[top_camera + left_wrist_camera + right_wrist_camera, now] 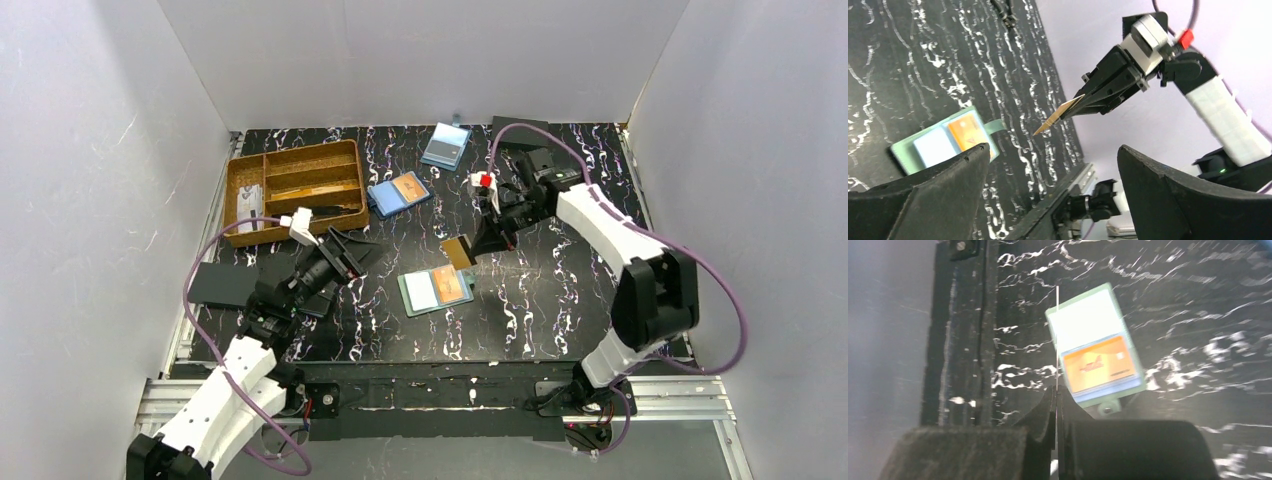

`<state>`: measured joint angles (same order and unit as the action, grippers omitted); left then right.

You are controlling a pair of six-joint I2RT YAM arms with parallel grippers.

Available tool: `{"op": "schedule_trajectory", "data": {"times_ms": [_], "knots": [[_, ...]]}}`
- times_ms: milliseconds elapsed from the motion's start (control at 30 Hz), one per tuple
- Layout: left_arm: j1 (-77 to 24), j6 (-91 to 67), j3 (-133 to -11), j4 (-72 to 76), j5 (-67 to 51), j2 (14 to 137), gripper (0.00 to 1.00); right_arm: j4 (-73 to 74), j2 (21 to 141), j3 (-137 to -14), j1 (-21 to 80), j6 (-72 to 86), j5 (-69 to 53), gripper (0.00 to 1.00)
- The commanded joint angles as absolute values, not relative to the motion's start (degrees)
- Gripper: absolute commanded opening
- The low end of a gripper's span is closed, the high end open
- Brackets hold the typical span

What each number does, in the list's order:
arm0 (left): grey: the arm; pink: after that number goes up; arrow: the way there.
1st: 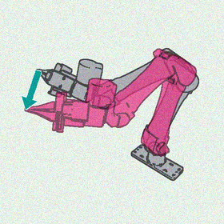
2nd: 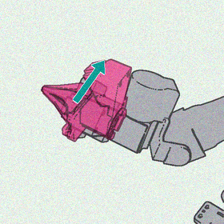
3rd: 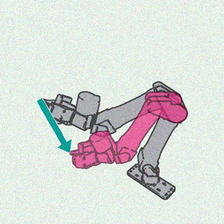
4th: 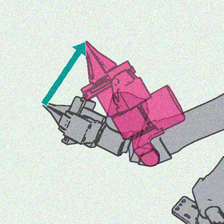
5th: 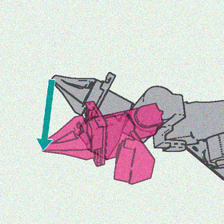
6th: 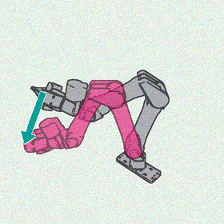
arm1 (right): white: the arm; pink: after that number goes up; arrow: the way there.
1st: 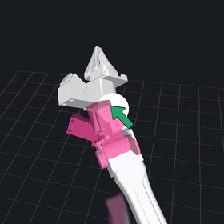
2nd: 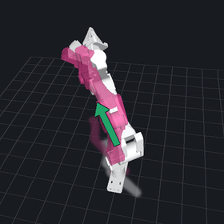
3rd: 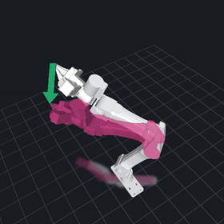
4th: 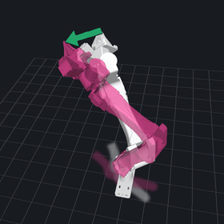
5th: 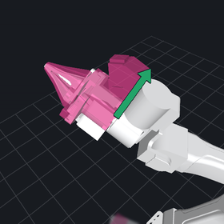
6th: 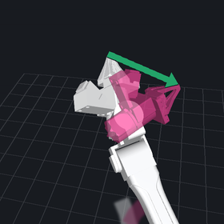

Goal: Take the credit cards out of the card holder
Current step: Remove the credit card from the card holder.

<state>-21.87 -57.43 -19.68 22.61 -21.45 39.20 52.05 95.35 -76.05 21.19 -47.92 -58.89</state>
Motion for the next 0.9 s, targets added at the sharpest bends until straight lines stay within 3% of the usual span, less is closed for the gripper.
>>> {"op": "schedule_trajectory", "data": {"times_ms": [0, 167, 267, 467, 633, 867], "knots": [[-20.7, -65.0, -26.5, 15.0, -28.4, 41.8, 0.98, 48.9, 86.9, -78.6, 21.7, -56.2, -54.1, 0.01], [-21.3, -74.4, -30.4, 15.8, -33.5, 47.9, 0.98, 45.4, 79.8, -73.5, 22.4, -71.2, -53.1, 0.01], [-24.0, -73.9, -32.3, 15.9, -30.8, 48.6, 0.98, 54.2, 81.8, -78.4, 22.9, -80.9, -52.1, 0.01], [-32.4, -77.3, -34.8, 20.4, -29.3, 58.5, 0.98, 56.4, 80.1, -80.1, 23.3, -90.8, -48.7, 0.01], [-36.7, -91.0, -34.3, 30.4, -27.7, 67.1, 0.98, 48.3, 70.5, -73.7, 23.8, -98.9, -45.7, 0.01], [-39.7, -94.7, -35.5, 35.5, -26.1, 71.3, 0.98, 33.3, 54.5, -57.1, 24.7, -108.4, -47.4, 0.01]]}}
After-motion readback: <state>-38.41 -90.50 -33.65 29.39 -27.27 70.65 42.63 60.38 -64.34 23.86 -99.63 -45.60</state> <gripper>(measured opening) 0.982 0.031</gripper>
